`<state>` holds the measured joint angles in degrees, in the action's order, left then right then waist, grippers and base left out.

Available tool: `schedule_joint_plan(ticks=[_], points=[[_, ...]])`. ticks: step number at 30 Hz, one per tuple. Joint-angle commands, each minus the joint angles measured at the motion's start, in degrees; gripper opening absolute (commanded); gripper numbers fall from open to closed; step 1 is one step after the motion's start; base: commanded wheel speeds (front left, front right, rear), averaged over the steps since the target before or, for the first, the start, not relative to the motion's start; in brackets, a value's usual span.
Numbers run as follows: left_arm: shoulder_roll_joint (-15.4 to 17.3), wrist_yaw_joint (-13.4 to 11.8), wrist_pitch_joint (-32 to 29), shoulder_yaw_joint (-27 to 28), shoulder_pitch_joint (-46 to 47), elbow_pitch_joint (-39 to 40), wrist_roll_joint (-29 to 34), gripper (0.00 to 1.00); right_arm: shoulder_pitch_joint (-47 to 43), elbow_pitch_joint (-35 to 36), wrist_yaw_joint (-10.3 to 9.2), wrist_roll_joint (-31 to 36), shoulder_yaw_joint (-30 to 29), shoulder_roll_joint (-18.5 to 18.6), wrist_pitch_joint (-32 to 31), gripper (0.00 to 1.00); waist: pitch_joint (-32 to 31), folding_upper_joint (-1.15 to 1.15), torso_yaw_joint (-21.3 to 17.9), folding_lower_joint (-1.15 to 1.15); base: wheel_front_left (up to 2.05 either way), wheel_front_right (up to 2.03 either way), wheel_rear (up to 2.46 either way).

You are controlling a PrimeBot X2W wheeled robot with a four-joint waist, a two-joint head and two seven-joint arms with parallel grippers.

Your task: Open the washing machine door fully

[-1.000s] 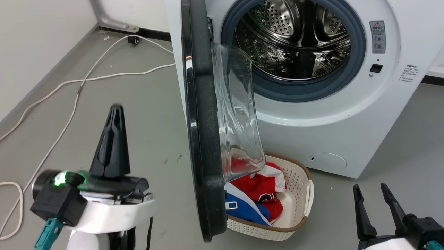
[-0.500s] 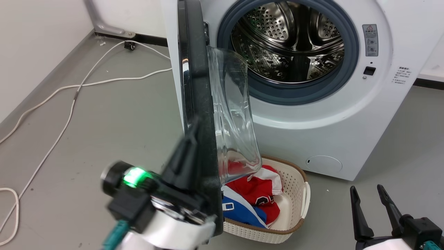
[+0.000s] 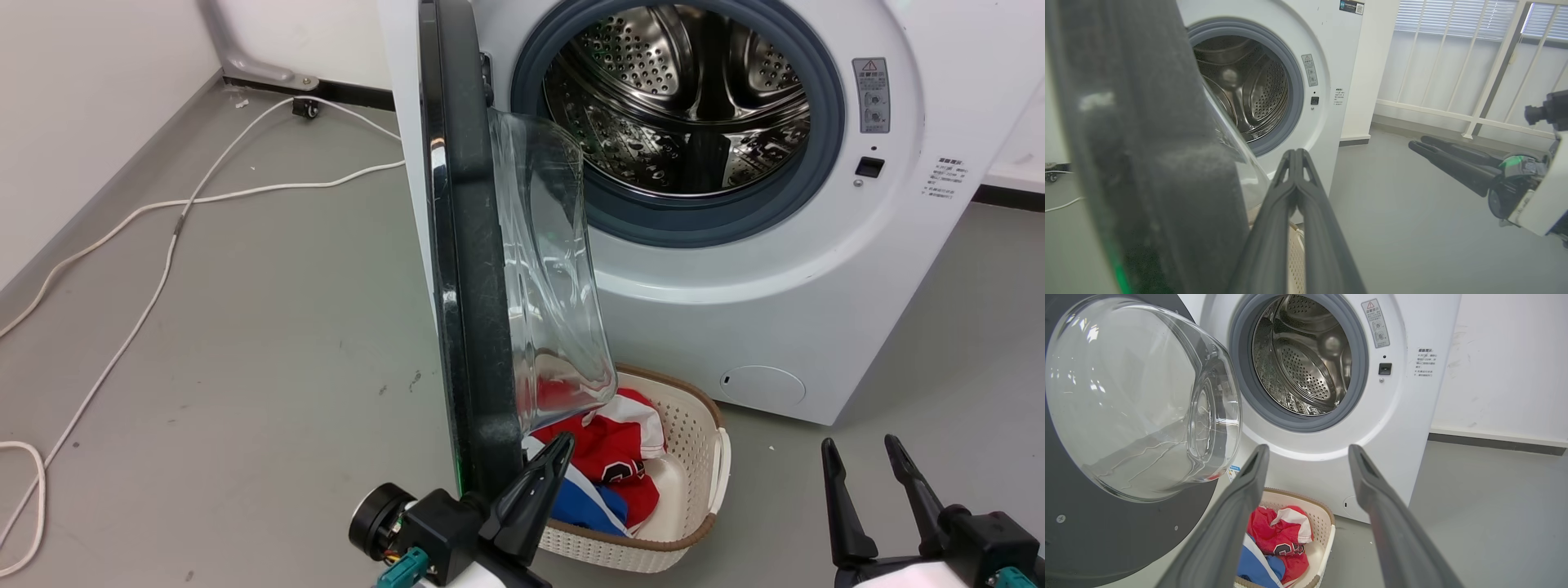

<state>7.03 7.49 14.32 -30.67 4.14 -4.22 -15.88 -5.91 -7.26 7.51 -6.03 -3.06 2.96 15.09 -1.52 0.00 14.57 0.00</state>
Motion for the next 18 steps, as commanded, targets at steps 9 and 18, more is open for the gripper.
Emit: schedule_joint_plan(ticks=[9, 18], points=[[-0.3, -1.7, 0.4, 1.2, 1.7, -4.5, -0.4, 0.00, -0.3, -0.4, -0.04, -0.6, -0.1, -0.2, 0.1, 1.00, 0.4, 0.00, 1.1, 0.00, 0.00, 0.00, 0.00], [0.2, -2.3, 0.8, 2.7, 2.1, -5.4, -0.7, 0.00, -0.6, -1.0, -0.04, -1.0, 0.1, -0.2, 0.1, 1.00, 0.3, 0.00, 4.4, 0.00, 0.00, 0.00, 0.00]])
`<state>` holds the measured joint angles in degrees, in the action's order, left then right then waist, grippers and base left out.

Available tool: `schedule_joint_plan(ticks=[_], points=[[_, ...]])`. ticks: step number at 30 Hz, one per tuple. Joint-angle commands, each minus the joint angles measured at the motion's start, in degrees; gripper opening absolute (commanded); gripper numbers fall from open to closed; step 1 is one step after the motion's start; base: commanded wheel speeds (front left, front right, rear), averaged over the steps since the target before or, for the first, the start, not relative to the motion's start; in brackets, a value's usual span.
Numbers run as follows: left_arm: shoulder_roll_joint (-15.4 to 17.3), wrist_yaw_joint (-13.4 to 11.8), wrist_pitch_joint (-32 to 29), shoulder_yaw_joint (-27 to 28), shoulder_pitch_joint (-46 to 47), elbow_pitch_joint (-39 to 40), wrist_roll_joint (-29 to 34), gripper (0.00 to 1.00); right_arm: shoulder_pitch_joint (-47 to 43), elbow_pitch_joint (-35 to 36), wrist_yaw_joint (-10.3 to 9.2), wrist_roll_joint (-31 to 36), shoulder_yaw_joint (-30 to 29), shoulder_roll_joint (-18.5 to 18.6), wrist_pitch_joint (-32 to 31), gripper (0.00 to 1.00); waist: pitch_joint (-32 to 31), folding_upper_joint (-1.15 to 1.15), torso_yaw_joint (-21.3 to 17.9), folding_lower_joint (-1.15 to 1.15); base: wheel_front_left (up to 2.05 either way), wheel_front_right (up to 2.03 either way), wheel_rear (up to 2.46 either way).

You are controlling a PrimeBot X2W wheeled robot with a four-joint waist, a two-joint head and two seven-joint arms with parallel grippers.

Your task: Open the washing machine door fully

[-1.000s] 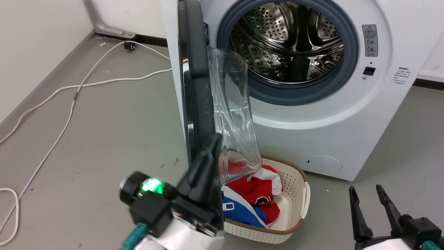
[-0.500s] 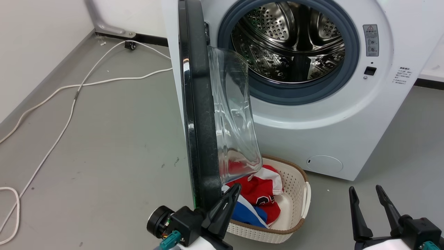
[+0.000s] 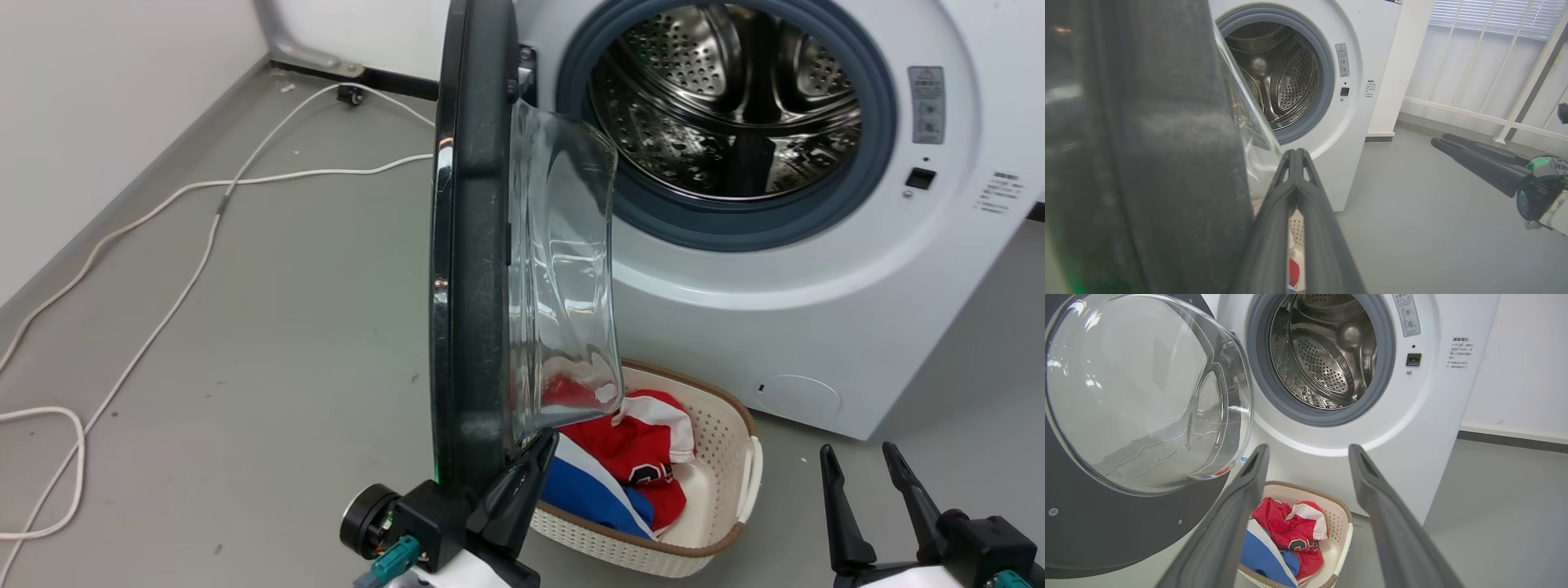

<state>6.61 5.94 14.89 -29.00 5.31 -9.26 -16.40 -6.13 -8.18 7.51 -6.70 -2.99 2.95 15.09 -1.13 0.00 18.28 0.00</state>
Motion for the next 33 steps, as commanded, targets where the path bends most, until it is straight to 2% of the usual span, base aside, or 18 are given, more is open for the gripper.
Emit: schedule_joint_plan(ticks=[1, 11, 23, 33], points=[[0.7, -0.8, 0.2, 1.2, 1.0, -0.2, -0.3, 0.00, -0.5, -0.2, -0.04, -0.4, 0.1, -0.1, 0.1, 1.00, -0.2, 0.00, 1.2, 0.00, 0.00, 0.00, 0.00], [1.8, -2.3, 0.4, 5.2, 0.4, 0.5, -1.7, 0.00, 0.0, -0.7, -0.04, -0.6, 1.0, -0.1, 0.1, 1.00, -0.4, 0.00, 5.3, 0.00, 0.00, 0.00, 0.00], [6.0, -4.3, 0.4, 14.1, 2.1, 2.1, -4.7, 0.00, 1.3, -0.7, -0.04, 1.3, 0.9, -0.1, 0.1, 1.00, 4.1, 0.00, 8.3, 0.00, 0.00, 0.00, 0.00], [10.4, -3.6, 0.3, 21.5, 6.1, -2.0, -7.8, 0.00, 3.2, -0.7, -0.04, 4.7, 0.5, 0.1, 0.1, 1.00, 9.4, 0.00, 8.4, 0.00, 0.00, 0.00, 0.00]])
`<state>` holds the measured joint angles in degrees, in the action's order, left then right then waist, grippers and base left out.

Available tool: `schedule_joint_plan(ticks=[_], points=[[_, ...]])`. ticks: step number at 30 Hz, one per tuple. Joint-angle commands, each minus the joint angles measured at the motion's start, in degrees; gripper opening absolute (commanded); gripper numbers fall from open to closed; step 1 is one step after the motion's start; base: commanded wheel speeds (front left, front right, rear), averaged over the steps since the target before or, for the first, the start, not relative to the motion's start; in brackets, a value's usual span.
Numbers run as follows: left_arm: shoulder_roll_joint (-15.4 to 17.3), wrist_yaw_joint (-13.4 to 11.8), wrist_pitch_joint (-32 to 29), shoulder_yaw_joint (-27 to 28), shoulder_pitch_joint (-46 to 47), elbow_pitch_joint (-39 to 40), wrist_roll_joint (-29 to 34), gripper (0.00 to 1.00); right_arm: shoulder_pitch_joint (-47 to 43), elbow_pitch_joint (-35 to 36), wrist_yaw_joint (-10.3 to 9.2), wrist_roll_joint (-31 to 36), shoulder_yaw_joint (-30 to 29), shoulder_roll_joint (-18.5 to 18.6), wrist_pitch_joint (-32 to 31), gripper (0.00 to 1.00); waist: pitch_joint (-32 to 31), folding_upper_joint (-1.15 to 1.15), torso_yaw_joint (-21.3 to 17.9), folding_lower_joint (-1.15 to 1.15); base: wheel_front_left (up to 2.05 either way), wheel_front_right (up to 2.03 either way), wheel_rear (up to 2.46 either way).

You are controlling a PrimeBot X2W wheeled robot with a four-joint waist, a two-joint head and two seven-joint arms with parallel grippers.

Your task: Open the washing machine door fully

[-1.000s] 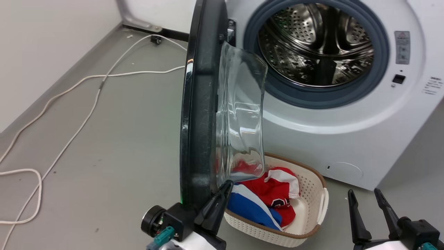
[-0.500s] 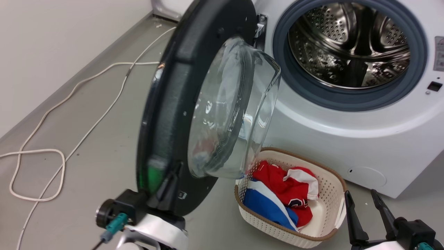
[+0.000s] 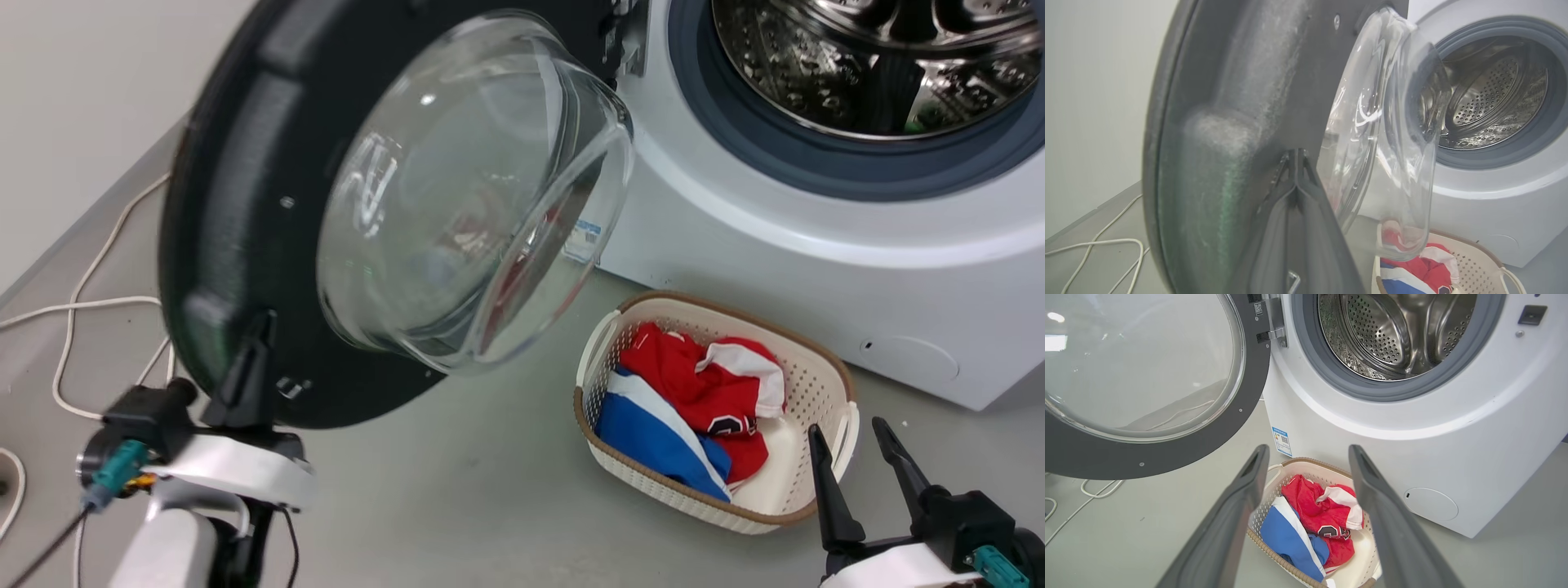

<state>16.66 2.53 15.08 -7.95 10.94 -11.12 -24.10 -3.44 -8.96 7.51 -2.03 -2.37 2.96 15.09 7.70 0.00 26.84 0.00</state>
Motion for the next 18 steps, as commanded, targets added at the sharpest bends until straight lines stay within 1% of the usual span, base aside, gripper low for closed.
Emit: schedule_joint_plan(ticks=[1, 7, 8, 10, 14, 18], points=[[0.7, 0.0, 0.1, 1.0, 1.0, -0.8, -0.6, 0.00, 0.7, 0.1, -0.04, 0.2, -0.2, 0.3, 0.1, 1.00, 1.1, 0.00, -0.2, 0.00, 0.00, 0.00, 0.00], [2.9, 0.2, -0.4, 3.9, 5.0, -5.1, -2.6, 0.00, 1.5, 0.2, -0.04, 1.1, -0.4, 1.5, 0.1, 1.00, 3.6, 0.00, -0.9, 0.00, 0.00, 0.00, 0.00], [4.1, 0.3, -0.5, 5.2, 6.7, -7.7, -3.7, 0.00, 2.0, 0.3, -0.04, 1.2, -0.1, 1.9, 0.1, 1.00, 4.7, 0.00, -1.4, 0.00, 0.00, 0.00, 0.00], [4.7, 0.5, -0.5, 6.0, 7.9, -9.6, -4.4, 0.00, 2.3, 0.3, -0.04, 1.3, -0.1, 2.2, 0.1, 1.00, 5.3, 0.00, -1.7, 0.00, 0.00, 0.00, 0.00], [6.0, 1.2, -0.4, 6.7, 10.0, -12.9, -4.8, 0.00, 2.5, 0.3, -0.04, 1.6, -0.4, 2.5, 0.1, 1.00, 6.2, 0.00, -2.2, 0.00, 0.00, 0.00, 0.00], [6.3, 1.8, -0.2, 6.8, 11.3, -15.1, -4.8, 0.00, 2.7, 0.2, -0.04, 1.7, -0.4, 2.6, 0.1, 1.00, 6.6, 0.00, -2.4, 0.00, 0.00, 0.00, 0.00]])
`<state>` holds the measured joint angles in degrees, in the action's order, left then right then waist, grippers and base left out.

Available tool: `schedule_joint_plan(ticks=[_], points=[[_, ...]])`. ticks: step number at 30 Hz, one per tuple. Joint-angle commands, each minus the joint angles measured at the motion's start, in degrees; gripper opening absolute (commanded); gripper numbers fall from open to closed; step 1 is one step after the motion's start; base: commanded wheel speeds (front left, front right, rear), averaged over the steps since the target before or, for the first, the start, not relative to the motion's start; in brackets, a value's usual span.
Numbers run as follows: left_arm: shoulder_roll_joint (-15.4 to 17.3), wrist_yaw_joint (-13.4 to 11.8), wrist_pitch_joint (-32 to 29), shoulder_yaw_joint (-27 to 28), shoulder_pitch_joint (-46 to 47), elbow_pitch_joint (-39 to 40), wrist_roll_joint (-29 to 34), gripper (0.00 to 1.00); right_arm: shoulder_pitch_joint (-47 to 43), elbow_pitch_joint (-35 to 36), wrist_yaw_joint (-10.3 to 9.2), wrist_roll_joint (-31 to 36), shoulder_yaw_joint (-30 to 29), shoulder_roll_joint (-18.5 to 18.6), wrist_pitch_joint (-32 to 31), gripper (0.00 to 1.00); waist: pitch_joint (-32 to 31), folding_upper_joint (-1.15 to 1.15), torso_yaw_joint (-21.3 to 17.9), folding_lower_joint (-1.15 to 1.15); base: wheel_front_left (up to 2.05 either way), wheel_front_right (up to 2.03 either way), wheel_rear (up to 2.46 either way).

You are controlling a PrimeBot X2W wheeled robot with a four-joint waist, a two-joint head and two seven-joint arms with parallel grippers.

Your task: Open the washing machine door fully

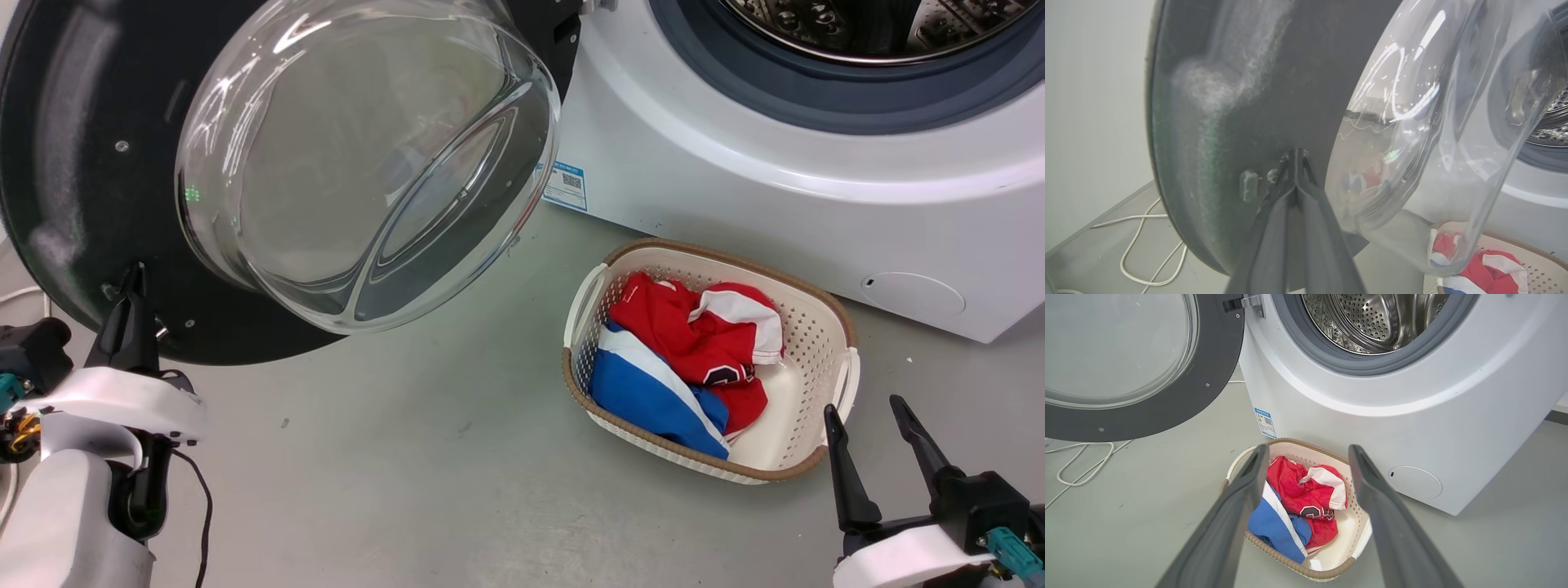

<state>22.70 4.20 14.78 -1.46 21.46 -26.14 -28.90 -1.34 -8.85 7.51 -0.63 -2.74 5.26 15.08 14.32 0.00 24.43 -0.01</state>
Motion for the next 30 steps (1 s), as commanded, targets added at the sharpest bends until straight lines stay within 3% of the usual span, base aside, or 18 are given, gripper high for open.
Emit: schedule_joint_plan(ticks=[1, 14, 21, 30], points=[[0.3, 0.1, 0.2, 0.3, 1.0, -0.5, 0.1, 0.00, 0.7, 0.0, -0.04, 0.2, 0.0, 0.2, 0.1, 1.00, 0.0, 0.00, -0.1, 0.01, 0.00, 0.00, 0.00], [-1.4, 0.5, 0.5, -1.0, -0.6, -0.6, 2.2, 0.00, -0.2, -0.8, -0.04, -0.8, 0.4, -1.1, 0.1, 1.00, -4.1, 0.00, -0.2, 0.01, 0.00, 0.00, 0.00], [-2.6, 0.1, 0.4, -3.8, -4.7, 4.0, 5.5, 0.00, -1.2, -0.8, -0.04, -2.0, 0.7, -2.1, 0.1, 1.00, -8.9, 0.00, -1.1, 0.01, 0.00, 0.00, 0.00], [-5.9, -0.8, 0.4, -8.3, -12.4, 11.4, 8.2, 0.00, -2.0, 0.2, -0.04, -3.4, 0.8, -2.4, 0.1, 1.00, -13.7, 0.00, -5.0, 0.01, 0.00, 0.00, 0.00]])
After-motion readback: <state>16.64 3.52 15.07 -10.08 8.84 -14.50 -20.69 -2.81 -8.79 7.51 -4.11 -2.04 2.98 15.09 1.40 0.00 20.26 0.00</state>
